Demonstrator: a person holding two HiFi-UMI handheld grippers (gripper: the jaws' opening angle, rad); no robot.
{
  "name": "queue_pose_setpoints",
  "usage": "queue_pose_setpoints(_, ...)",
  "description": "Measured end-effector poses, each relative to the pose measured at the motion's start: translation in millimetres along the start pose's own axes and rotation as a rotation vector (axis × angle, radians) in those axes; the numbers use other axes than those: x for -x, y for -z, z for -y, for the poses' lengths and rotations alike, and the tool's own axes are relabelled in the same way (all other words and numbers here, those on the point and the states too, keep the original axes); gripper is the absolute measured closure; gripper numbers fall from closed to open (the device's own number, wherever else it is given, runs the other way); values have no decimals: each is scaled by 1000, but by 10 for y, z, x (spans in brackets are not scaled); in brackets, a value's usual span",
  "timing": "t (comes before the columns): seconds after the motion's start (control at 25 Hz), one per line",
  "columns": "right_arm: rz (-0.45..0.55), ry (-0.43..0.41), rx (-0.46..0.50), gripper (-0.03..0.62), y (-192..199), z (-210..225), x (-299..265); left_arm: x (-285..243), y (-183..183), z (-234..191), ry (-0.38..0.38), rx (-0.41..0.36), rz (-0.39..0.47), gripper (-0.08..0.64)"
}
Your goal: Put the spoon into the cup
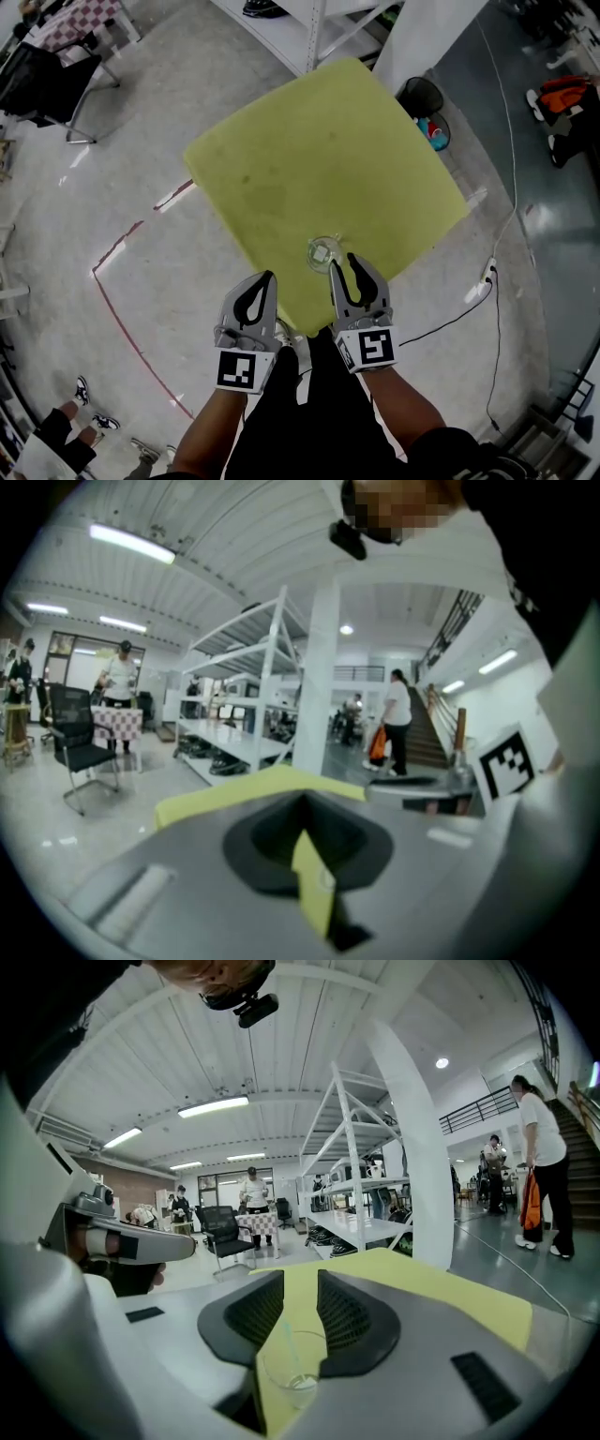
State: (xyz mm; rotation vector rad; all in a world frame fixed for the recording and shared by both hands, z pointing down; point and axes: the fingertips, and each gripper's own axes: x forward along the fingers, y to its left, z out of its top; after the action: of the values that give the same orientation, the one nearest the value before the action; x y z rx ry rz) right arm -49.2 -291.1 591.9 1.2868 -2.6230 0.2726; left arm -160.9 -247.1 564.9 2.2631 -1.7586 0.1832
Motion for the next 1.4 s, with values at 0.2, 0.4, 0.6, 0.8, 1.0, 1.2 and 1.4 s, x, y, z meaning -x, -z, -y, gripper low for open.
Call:
queue_pose_setpoints(0.2, 49, 9, 22, 534, -314, -107, 167, 126, -230, 66, 20, -18, 40, 554)
queue_pose_setpoints(0.4, 109, 25, 54, 564, -681, -204, 375, 296, -480, 147, 40, -35, 87, 554)
queue_pose_setpoints(0.6, 165, 26, 87, 584, -975, -323, 590, 467, -647, 289, 67, -46, 122, 554)
queue_pose_setpoints(0.8, 210, 42, 115, 584, -1224, -376, 784, 578, -871, 438, 95, -55, 181, 554)
queue_pose_setpoints(1.0, 252, 42, 142, 584, -1365, -562, 1021, 765, -889, 536, 136, -108, 190, 554)
queue_pose_setpoints(1.2, 284, 47, 183, 584, -1565, -631, 1192, 861, -1235, 613, 162, -133, 271, 554)
queue_pose_setpoints(1.4, 315, 77, 191, 585, -1711, -629, 1305, 925, -1378, 623, 169, -133, 300, 554)
